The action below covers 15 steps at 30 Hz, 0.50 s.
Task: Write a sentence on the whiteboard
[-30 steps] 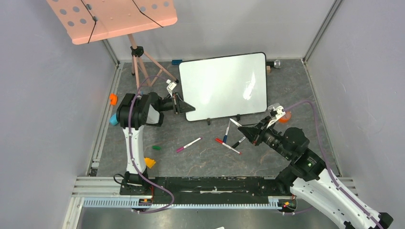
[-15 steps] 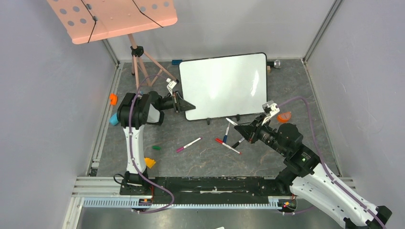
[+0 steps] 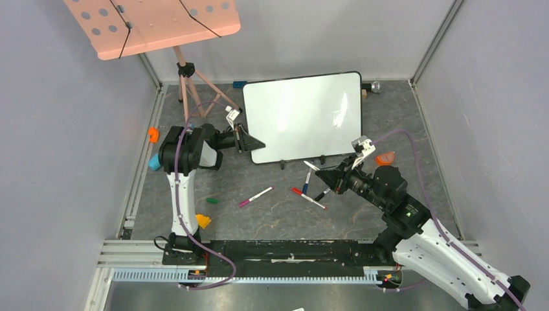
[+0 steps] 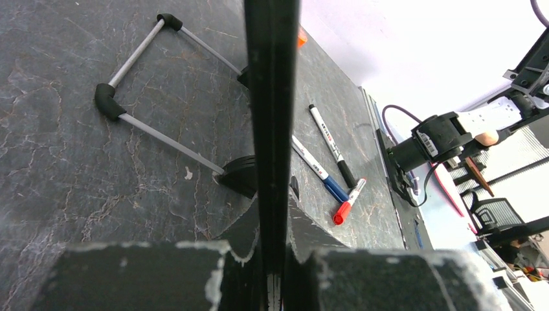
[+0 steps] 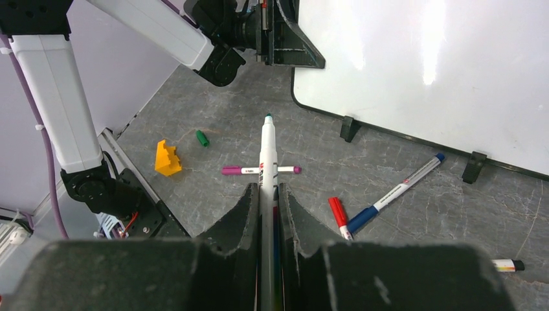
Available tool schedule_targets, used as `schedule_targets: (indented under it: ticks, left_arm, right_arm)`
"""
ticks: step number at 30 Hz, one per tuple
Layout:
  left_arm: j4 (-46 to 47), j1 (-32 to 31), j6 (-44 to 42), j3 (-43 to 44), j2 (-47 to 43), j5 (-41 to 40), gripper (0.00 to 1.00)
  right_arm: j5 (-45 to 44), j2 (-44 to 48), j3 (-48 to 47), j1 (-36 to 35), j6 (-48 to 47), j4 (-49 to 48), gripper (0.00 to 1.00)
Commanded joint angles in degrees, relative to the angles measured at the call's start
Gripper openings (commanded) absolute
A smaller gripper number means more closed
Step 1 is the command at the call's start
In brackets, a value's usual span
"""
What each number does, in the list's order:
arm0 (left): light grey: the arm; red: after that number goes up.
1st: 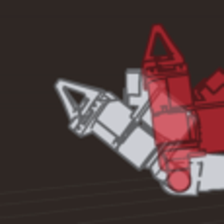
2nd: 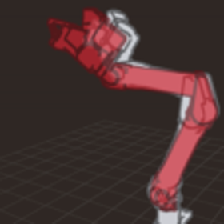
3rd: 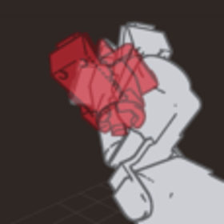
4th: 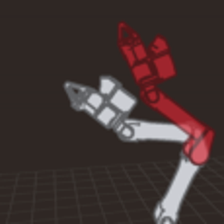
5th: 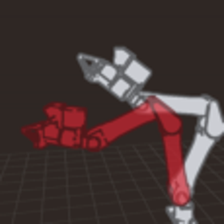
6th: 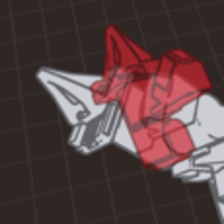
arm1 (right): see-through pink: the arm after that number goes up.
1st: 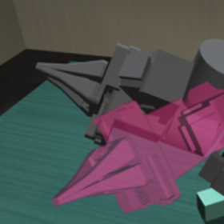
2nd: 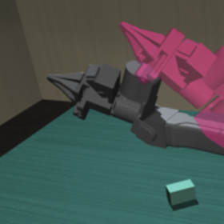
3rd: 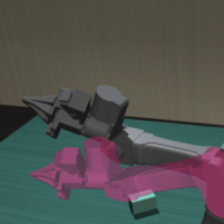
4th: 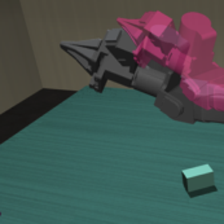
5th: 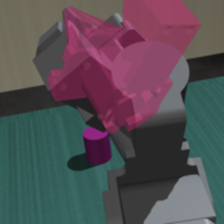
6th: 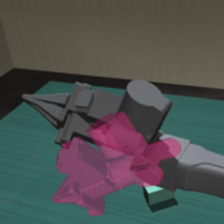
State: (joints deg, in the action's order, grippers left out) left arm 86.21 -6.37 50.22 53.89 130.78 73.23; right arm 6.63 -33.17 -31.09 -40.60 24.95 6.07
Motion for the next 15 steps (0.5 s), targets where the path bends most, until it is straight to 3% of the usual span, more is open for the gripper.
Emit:
schedule_targets:
  ticks: [1, 15]
  left_arm:
    - [3.0, -0.1, -3.7, -1.9, -2.1, -1.2, 0.02]
    - [3.0, -1.0, -1.0, 0.3, -0.3, 1.5, 0.02]
  right_arm:
    - [-0.8, 1.2, -0.8, 0.1, -1.5, -1.9, 0.00]
    - [-6.2, -2.0, -2.9, 0.1, -3.6, 1.0, 0.00]
